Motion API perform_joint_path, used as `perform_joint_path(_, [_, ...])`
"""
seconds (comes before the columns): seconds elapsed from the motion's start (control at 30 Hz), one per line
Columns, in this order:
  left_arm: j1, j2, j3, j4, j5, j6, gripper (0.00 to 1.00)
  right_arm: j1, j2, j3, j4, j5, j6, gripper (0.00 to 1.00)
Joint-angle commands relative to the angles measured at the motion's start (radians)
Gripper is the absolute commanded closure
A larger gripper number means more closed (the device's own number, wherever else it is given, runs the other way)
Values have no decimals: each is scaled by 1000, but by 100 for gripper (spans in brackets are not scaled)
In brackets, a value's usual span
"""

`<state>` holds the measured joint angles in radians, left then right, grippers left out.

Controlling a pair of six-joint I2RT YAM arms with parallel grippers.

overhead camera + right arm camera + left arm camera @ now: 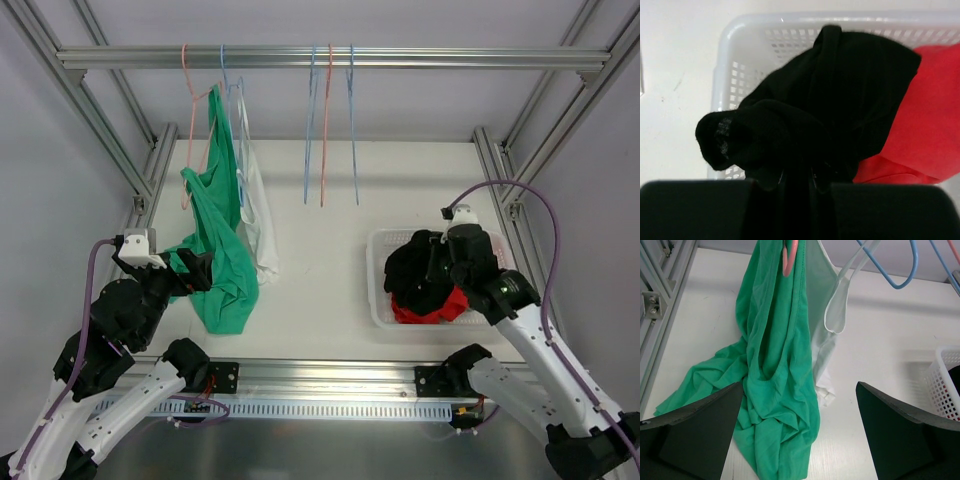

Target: Remove the tank top from the hanger

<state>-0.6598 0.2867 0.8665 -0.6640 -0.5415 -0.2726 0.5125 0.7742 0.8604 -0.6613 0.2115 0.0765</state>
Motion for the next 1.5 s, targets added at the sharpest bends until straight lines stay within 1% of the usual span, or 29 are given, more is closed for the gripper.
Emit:
perform_joint_path(0.0, [3, -7, -3, 15, -2, 15, 1, -86, 43, -89, 106, -179, 45, 100])
perform_joint_path(0.07, [3, -6, -1, 15, 0, 15, 1, -120, 105, -130, 150, -246, 58, 100])
perform_joint_path(0.13, [3, -6, 2, 15, 2, 13, 1, -126, 132, -200, 193, -267, 86, 100])
perform_joint_path(0.17, [3, -4, 3, 15, 2, 13, 1, -126, 148, -227, 237, -270, 104, 100])
perform_joint_path(0.27, [3, 0, 23, 14, 0, 6, 1, -126, 183, -316, 294, -256, 163, 100])
perform_joint_path(0.43, [3, 12, 98, 12, 28, -4, 1, -127, 201, -385, 321, -225, 204, 100])
perform_joint_path(0.47, [3, 34, 112, 12, 43, -2, 1, -127, 191, -388, 316, -237, 206, 97])
perform_joint_path(0.5, [3, 51, 144, 10, 46, -2, 1, -127, 174, -388, 315, -254, 206, 91])
perform_joint_path(0.53, [3, 69, 163, 9, 51, -4, 1, -126, 153, -386, 313, -268, 210, 76])
perform_joint_path(0.57, [3, 110, 199, 9, 72, -4, 1, -126, 123, -374, 296, -274, 215, 52])
perform_joint_path(0.63, [3, 159, 239, 9, 84, -2, 1, -127, 28, -342, 229, -244, 209, 45])
perform_joint_path(0.67, [3, 217, 285, 9, 92, 0, 1, -126, -1, -292, 203, -226, 203, 37])
perform_joint_path(0.7, [3, 250, 310, 9, 103, 0, 1, -126, -47, -262, 171, -218, 194, 32])
perform_joint_path(0.73, [3, 314, 336, 9, 106, 0, 1, -126, -62, -230, 110, -163, 172, 27])
perform_joint_path(0.77, [3, 348, 389, 7, 109, 1, 1, -126, -75, -197, 79, -146, 158, 19])
perform_joint_path(0.8, [3, 383, 416, 6, 107, 1, 1, -126, -84, -129, 48, -130, 145, 15])
perform_joint_path(0.83, [3, 454, 443, 7, 104, 0, 1, -126, -101, -95, -5, -107, 116, 8])
perform_joint_path(0.87, [3, 489, 498, 6, 100, 1, 1, -124, -110, -63, -32, -92, 105, 1])
perform_joint_path(0.9, [3, 527, 526, 7, 91, 12, 1, -126, -130, -5, -53, -75, 94, 0])
perform_joint_path(0.93, [3, 604, 557, 7, 81, 18, 1, -126, -144, 17, -87, -52, 85, 0])
perform_joint_path(1.0, [5, 675, 643, 7, 55, 27, 1, -126, -165, 60, -113, -41, 60, 1])
perform_joint_path(1.03, [6, 745, 673, 7, 35, 47, 1, -126, -188, 90, -126, -50, 55, 0])
perform_joint_path(1.07, [9, 779, 736, 7, 29, 58, 1, -126, -199, 100, -127, -66, 45, 0])
perform_joint_path(1.1, [15, 816, 765, 7, 22, 71, 1, -126, -208, 107, -127, -84, 42, 1])
perform_joint_path(1.13, [38, 877, 796, 6, 23, 78, 1, -126, -223, 114, -121, -127, 42, 0])
perform_joint_path(1.2, [66, 934, 871, 6, 32, 90, 2, -126, -234, 111, -115, -173, 40, 0])
perform_joint_path(1.27, [104, 1002, 929, 6, 38, 110, 5, -126, -245, 100, -107, -245, 37, 0])
perform_joint_path(1.33, [133, 1052, 969, 7, 69, 116, 13, -126, -250, 86, -104, -283, 36, 0])
perform_joint_path(1.47, [215, 1106, 1000, 7, 164, 112, 21, -126, -263, 68, -98, -302, 37, 1])
